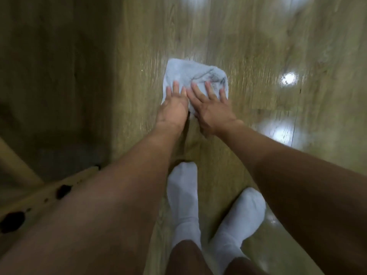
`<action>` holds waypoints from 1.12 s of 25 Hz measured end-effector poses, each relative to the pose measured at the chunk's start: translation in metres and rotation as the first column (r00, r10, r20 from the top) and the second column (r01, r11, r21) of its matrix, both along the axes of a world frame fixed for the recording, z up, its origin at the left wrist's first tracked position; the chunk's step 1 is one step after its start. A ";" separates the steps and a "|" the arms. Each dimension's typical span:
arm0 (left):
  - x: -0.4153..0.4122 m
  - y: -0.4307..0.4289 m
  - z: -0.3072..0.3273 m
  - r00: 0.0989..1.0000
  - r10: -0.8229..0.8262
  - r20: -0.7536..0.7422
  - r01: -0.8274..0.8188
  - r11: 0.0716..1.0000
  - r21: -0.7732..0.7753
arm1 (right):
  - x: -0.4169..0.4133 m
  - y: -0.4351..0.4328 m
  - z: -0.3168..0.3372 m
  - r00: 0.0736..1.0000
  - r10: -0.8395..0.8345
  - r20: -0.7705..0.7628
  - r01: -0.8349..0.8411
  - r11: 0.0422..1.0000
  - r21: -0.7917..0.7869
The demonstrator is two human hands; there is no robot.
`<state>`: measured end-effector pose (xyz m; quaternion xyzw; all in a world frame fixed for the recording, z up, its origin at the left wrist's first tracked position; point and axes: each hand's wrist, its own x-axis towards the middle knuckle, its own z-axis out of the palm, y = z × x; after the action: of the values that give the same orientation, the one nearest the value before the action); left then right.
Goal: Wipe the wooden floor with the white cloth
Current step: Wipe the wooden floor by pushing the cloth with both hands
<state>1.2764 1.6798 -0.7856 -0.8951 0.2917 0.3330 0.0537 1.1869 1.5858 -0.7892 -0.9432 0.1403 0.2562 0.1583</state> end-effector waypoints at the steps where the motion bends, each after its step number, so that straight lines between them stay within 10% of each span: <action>1: -0.019 0.013 -0.001 1.000 0.004 -0.017 -0.005 1.000 -0.017 | -0.015 0.011 0.004 1.000 0.008 -0.022 -0.008 1.000 0.019; 15: 0.059 -0.006 -0.024 0.995 -0.043 0.095 0.070 0.951 -0.302 | 0.077 -0.013 -0.028 0.987 -0.123 0.102 0.126 0.992 -0.016; 28: 0.039 0.139 -0.025 0.954 -0.182 0.236 0.228 0.957 -0.182 | 0.041 0.095 -0.025 0.988 0.116 0.103 -0.115 0.993 -0.020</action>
<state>1.3158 1.8183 -0.8103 -0.8914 0.4088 0.1937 0.0261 1.2278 1.6812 -0.8139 -0.9628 0.0789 0.2146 0.1439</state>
